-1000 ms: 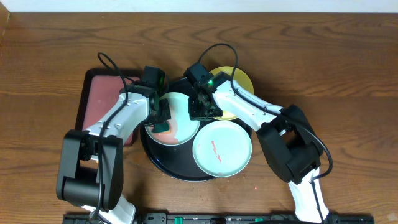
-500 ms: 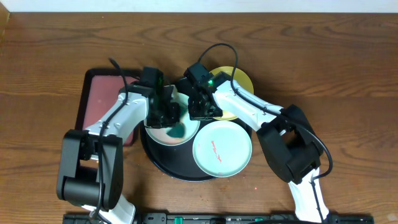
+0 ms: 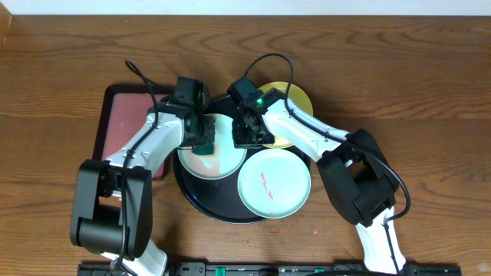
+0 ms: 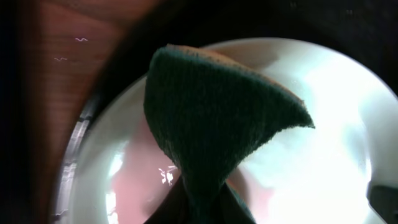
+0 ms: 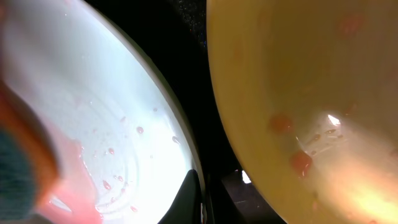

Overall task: Clean dirty plates on tray and stack at the side
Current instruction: 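Scrub the held light-green plate with the sponge in the left gripper, then lift the light-green plate with the right gripper and place it right of the tray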

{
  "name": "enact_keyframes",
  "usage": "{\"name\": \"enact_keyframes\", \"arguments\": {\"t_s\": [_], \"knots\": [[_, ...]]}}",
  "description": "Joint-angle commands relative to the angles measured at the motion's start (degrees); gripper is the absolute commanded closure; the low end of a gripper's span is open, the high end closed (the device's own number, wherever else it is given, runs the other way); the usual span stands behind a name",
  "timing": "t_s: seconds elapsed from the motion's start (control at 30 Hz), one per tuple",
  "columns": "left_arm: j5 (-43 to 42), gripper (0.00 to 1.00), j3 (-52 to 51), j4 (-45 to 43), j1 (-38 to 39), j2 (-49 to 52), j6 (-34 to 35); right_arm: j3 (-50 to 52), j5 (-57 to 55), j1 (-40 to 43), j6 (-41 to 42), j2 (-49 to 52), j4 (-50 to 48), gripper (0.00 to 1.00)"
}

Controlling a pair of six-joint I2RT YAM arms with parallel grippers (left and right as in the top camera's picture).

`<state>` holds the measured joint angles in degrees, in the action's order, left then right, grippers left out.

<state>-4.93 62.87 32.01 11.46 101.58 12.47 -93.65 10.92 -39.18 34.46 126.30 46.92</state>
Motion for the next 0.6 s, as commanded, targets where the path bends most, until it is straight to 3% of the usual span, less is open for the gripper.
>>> {"name": "enact_keyframes", "arguments": {"t_s": [0.0,0.23,0.47,0.57], "knots": [[5.0,0.93,7.1,4.1,-0.3,-1.1,1.2,0.4,-1.4,0.2,-0.9,2.1,0.5,0.99],[5.0,0.93,20.0,20.5,-1.2,-2.4,1.1,0.4,-0.9,0.1,-0.2,2.7,-0.5,0.99],[5.6,0.93,20.6,24.1,-7.0,-2.4,0.1,0.4,6.6,1.2,-1.3,4.2,-2.0,0.99],[5.5,0.93,20.6,24.0,-11.4,-2.4,-1.7,0.4,11.9,2.1,-5.9,3.4,-3.6,0.99]]}}
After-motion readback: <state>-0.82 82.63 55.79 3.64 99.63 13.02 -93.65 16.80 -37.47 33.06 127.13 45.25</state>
